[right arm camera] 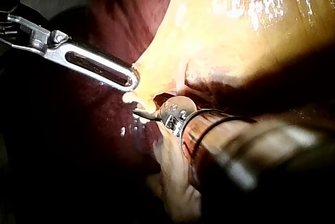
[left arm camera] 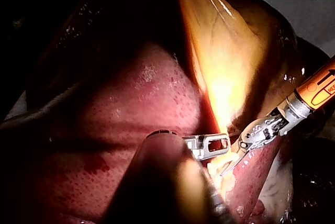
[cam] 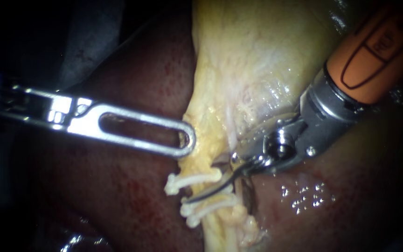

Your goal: Go to the cutting position left tube

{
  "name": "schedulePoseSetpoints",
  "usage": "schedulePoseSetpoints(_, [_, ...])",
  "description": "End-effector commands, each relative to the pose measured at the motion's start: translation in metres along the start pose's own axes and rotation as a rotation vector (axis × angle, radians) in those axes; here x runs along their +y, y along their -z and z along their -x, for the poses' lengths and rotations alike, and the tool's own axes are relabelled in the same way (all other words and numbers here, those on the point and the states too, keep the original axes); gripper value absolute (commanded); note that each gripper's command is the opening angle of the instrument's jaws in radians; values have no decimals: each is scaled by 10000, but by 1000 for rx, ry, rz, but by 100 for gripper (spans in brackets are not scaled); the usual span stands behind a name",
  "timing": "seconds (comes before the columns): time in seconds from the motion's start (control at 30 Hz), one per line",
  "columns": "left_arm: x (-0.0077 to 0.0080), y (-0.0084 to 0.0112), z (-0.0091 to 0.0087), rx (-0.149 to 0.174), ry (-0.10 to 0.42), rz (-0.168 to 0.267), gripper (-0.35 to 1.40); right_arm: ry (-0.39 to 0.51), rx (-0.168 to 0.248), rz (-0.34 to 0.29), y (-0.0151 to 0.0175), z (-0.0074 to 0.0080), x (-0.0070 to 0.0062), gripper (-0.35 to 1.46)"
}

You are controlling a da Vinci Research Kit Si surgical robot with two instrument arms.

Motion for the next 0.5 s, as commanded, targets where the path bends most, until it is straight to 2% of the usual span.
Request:
schedulePoseSetpoints(0.03, [0,0,0,0,0,0,-35,1,0,0,-1,0,0,32])
schedulePoseSetpoints(0.5, [0,0,0,0,0,0,-35,1,0,0,-1,0,0,32])
